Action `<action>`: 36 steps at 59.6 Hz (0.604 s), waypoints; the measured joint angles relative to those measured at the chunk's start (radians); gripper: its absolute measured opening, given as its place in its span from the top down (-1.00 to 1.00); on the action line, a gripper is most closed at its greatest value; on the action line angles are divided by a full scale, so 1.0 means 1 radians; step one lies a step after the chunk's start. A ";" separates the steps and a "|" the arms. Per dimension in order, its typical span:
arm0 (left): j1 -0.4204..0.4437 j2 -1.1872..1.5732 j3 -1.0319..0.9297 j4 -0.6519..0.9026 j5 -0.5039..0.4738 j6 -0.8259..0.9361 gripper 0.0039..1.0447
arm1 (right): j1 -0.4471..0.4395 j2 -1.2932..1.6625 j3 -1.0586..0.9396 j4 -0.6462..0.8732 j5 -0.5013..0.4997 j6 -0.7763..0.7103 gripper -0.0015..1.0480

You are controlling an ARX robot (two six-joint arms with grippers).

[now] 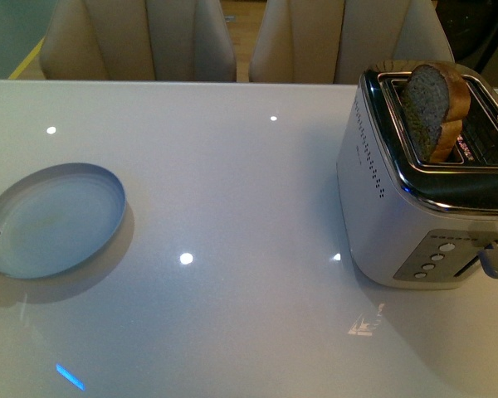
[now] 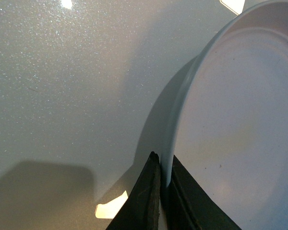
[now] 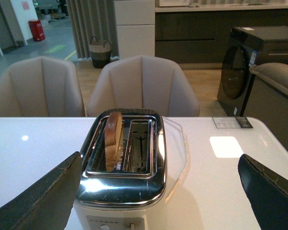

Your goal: Left arm holds plate, right arm toasts bread

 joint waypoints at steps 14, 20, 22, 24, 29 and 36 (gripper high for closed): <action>0.002 0.001 0.002 -0.002 0.002 0.007 0.94 | 0.000 0.000 0.000 0.000 0.000 0.000 -0.83; 0.002 0.001 0.003 -0.007 -0.004 0.011 0.66 | 0.000 0.000 0.000 0.000 0.000 0.000 -0.83; 0.002 0.001 0.003 -0.007 -0.004 0.012 0.56 | 0.000 0.000 0.000 0.000 0.000 0.000 -0.83; 0.002 0.001 0.003 -0.007 -0.002 0.014 0.46 | 0.000 0.000 0.000 0.000 0.000 0.000 -0.83; 0.002 -0.001 0.005 -0.009 0.006 0.017 0.23 | 0.000 0.000 0.000 0.000 0.000 0.000 -0.83; 0.002 -0.012 0.005 -0.013 0.010 0.019 -0.18 | 0.000 0.000 0.000 0.000 0.000 0.000 -0.83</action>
